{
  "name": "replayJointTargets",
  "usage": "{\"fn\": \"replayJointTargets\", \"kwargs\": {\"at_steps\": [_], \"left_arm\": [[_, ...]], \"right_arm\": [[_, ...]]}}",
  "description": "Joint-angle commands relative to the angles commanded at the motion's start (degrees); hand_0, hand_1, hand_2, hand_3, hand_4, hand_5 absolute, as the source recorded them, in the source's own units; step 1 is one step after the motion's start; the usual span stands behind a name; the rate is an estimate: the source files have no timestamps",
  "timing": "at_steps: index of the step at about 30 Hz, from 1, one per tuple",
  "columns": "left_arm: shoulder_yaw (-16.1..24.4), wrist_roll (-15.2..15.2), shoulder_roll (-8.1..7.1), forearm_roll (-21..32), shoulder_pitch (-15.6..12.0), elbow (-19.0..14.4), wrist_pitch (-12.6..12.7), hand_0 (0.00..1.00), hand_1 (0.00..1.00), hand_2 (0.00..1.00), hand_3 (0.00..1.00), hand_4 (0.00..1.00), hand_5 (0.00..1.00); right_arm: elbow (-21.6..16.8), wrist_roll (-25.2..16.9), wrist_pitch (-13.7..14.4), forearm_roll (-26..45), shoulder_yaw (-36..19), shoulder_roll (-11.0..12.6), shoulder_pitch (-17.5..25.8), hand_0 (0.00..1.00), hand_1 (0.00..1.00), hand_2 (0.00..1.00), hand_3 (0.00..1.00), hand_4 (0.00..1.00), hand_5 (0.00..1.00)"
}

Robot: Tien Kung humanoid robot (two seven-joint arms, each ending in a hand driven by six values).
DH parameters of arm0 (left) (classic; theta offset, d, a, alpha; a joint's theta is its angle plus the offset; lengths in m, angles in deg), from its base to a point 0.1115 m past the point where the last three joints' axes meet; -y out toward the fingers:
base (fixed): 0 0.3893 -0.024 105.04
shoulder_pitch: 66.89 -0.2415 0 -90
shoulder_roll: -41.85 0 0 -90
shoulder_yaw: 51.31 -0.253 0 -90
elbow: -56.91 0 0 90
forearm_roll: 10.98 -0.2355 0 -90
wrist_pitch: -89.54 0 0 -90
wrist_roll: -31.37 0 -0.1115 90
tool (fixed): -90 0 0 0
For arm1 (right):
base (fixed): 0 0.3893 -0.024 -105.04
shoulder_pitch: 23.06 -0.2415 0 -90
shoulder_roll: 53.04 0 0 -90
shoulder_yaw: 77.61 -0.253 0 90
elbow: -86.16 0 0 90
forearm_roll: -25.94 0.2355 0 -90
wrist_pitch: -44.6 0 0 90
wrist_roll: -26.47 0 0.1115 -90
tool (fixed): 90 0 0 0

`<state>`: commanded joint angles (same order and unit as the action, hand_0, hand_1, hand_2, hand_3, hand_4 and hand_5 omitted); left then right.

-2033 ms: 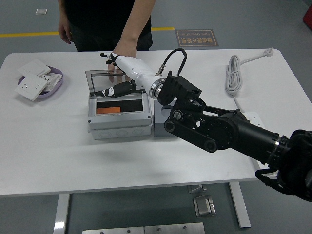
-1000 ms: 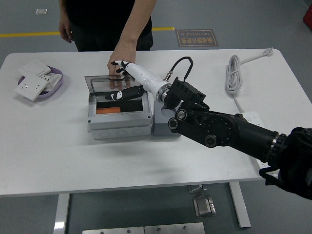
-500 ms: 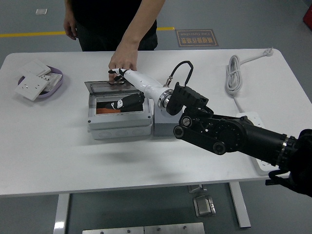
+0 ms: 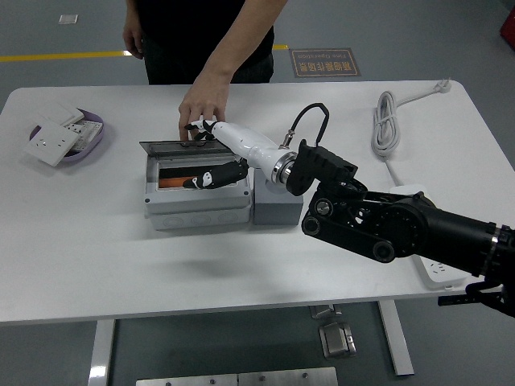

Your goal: Pick up the cylinder from the cube,place it in the box,flap close box

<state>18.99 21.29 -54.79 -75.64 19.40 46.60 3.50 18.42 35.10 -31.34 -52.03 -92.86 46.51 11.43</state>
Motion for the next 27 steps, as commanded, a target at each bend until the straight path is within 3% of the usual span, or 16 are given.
{"fn": "replayJointTargets", "kwargs": {"at_steps": [16,27], "left_arm": [[-0.08,0.01,0.16,0.13,-0.04,0.00,0.11,0.575,0.596,0.548,0.577,0.579,0.318],[0.00,-0.02,0.09,0.01,0.00,0.00,0.12,0.575,0.596,0.548,0.577,0.579,0.321]], "right_arm": [[-2.10,-0.29,-0.26,2.55,0.60,1.16,1.12,0.870,0.783,0.809,0.911,0.944,0.444],[-1.66,-0.68,-0.15,3.17,-0.36,1.40,1.53,0.867,0.781,0.812,0.910,0.874,0.445]]}}
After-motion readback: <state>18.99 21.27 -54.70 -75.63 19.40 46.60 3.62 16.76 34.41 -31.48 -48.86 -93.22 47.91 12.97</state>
